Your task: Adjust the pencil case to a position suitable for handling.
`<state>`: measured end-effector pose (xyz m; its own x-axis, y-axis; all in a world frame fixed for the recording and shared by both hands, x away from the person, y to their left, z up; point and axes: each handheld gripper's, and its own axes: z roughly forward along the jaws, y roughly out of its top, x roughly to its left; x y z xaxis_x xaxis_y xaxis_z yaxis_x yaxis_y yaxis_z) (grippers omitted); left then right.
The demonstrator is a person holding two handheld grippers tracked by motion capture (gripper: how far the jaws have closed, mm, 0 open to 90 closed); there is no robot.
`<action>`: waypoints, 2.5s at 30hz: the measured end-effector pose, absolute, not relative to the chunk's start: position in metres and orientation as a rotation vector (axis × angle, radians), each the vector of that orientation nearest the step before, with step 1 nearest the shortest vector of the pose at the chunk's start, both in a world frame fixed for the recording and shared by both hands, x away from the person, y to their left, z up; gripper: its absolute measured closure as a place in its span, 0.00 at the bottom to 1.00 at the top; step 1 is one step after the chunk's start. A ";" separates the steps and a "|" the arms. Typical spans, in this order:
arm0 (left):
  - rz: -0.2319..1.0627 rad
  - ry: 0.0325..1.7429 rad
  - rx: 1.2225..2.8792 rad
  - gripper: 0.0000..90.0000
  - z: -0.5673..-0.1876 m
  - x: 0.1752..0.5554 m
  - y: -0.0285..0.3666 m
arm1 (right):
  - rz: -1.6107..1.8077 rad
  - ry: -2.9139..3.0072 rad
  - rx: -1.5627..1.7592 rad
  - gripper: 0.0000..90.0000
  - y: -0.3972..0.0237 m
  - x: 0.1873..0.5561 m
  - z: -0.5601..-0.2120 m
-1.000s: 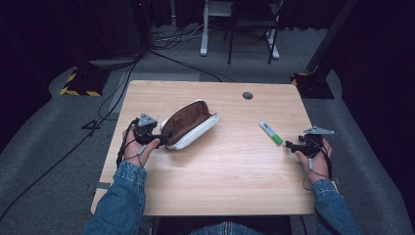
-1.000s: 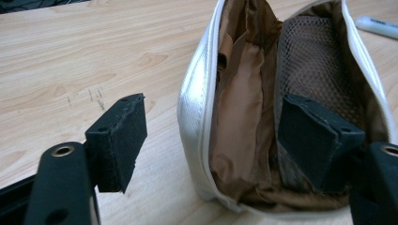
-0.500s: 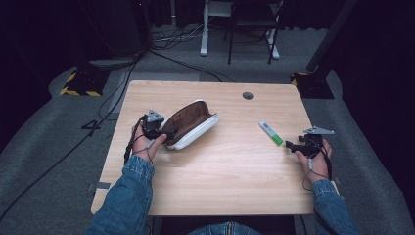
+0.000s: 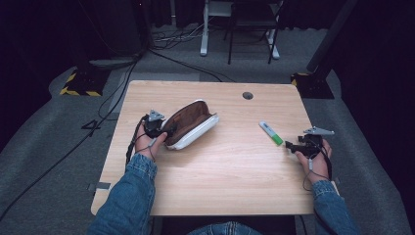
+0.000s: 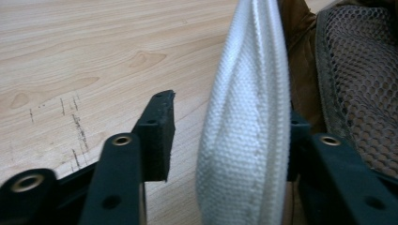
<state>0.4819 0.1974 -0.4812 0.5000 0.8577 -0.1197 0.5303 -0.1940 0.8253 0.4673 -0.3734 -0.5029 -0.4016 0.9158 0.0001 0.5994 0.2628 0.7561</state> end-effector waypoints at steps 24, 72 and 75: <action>0.332 1.133 1.838 0.93 -0.479 0.484 0.198 | 0.961 2.103 1.365 0.34 -0.373 0.466 -0.503; 0.128 0.836 1.924 0.94 -0.435 0.434 0.140 | 0.967 2.111 1.358 0.34 -0.373 0.465 -0.503; 0.115 0.810 1.939 0.94 -0.435 0.432 0.133 | 0.967 2.112 1.357 0.34 -0.373 0.465 -0.503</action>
